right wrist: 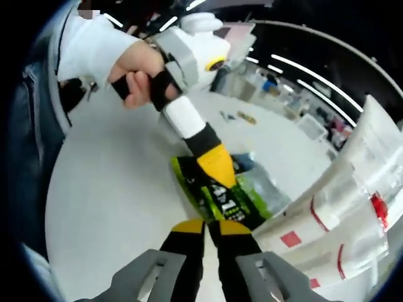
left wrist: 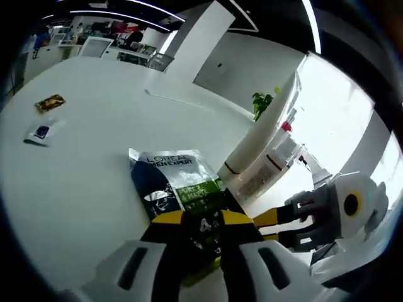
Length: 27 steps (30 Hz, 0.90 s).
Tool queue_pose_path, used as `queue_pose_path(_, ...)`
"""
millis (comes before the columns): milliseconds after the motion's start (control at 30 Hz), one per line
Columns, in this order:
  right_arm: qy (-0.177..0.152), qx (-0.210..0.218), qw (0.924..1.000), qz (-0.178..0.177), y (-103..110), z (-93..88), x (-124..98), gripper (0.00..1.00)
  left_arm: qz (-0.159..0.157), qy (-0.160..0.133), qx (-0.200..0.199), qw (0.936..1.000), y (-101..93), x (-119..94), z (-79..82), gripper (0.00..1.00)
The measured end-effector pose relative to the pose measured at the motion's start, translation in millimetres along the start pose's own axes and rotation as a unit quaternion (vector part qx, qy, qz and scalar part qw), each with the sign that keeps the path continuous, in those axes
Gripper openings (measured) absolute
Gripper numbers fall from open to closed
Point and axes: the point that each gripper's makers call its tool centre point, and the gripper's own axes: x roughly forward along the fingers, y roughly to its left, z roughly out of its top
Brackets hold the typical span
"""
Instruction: Arrange the skincare products in the storage area until every visible bottle or jar stands upright without overlapping.
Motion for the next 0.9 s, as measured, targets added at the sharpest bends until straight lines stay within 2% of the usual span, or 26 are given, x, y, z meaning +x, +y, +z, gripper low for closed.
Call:
queue_pose_path(300,0.005,0.039,0.9992,-0.002,-0.3,-1.7,-1.9,0.02,-0.002,0.0,-0.005,1.0,2.0,0.5,-1.1,0.12)
queue_pose_path(433,0.009,0.061,0.9981,-0.005,-2.7,-2.7,-3.7,0.07,-0.004,0.0,-0.006,1.0,2.0,0.6,-0.8,0.12)
queue_pose_path(700,-0.001,0.123,0.9923,-0.012,-4.0,-0.6,-11.1,0.11,-0.011,-0.003,-0.009,0.9999,-1.7,0.7,1.5,0.17)
queue_pose_path(900,-0.012,0.158,0.9872,-0.02,-5.6,7.5,-16.2,0.21,-0.013,-0.007,-0.005,0.9999,-3.8,-2.9,4.4,0.23)
